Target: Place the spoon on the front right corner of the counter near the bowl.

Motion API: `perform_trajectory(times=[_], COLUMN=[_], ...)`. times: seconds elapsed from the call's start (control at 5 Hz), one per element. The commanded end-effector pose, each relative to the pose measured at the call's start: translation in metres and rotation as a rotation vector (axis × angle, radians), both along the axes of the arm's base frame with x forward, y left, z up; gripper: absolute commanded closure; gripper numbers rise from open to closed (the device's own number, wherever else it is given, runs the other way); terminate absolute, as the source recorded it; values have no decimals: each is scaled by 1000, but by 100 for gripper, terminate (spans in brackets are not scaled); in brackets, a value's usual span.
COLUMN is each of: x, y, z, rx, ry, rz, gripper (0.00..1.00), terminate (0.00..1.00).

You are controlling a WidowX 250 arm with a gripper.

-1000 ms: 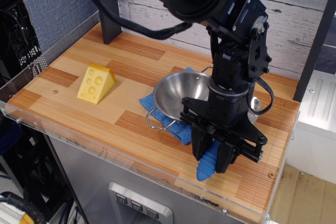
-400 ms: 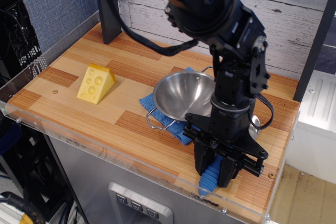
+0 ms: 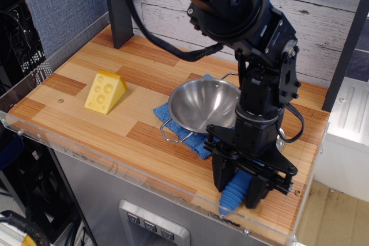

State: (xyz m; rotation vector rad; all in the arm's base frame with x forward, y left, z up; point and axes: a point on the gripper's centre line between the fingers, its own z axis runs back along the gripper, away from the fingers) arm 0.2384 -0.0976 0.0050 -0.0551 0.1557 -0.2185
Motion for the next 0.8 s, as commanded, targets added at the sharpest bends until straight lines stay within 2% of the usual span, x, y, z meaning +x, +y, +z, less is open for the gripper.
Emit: perform_trajectory(times=[0.0, 0.2, 0.6], x=[-17, -19, -31], y=[0, -2, 8], z=[26, 48, 118], rx=[-39, -55, -10], ry=[-64, -129, -307], rz=[-41, -51, 9], gripper=[0, 0, 0], terminate=[0, 0, 0])
